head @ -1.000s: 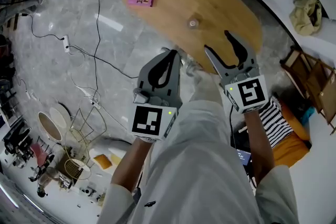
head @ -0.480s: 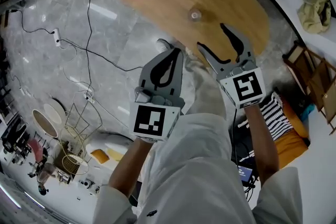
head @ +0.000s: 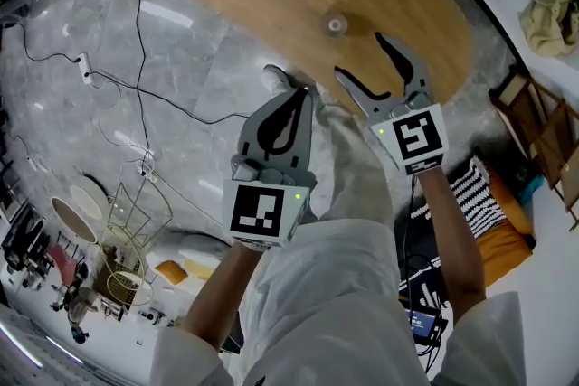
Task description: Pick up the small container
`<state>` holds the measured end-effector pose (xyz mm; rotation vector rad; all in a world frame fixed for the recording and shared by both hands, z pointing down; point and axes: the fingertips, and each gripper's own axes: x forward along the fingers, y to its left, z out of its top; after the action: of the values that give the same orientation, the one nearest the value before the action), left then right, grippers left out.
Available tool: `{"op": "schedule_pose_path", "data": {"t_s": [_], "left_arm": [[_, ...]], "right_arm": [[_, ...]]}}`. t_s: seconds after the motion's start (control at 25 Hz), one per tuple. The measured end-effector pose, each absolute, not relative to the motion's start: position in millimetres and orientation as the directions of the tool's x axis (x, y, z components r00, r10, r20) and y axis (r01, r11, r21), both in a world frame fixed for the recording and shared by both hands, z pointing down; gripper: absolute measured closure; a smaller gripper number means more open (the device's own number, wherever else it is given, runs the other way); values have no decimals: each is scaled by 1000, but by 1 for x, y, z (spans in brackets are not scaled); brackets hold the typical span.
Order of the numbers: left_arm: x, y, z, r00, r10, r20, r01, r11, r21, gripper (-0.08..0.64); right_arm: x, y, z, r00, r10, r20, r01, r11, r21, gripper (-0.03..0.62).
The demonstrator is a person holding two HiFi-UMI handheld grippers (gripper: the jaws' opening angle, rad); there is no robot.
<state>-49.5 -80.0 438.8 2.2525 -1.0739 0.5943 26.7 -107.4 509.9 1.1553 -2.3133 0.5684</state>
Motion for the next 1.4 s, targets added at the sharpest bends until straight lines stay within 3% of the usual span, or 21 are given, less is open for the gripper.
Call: {"op": "schedule_pose_path", "data": {"t_s": [1.4], "left_arm": [[-69,-107,556,536,-542,647,-833,-465,300,540]], "right_arm": [[10,-133,700,-485,-523,701,-783,616,-82,192]]}}
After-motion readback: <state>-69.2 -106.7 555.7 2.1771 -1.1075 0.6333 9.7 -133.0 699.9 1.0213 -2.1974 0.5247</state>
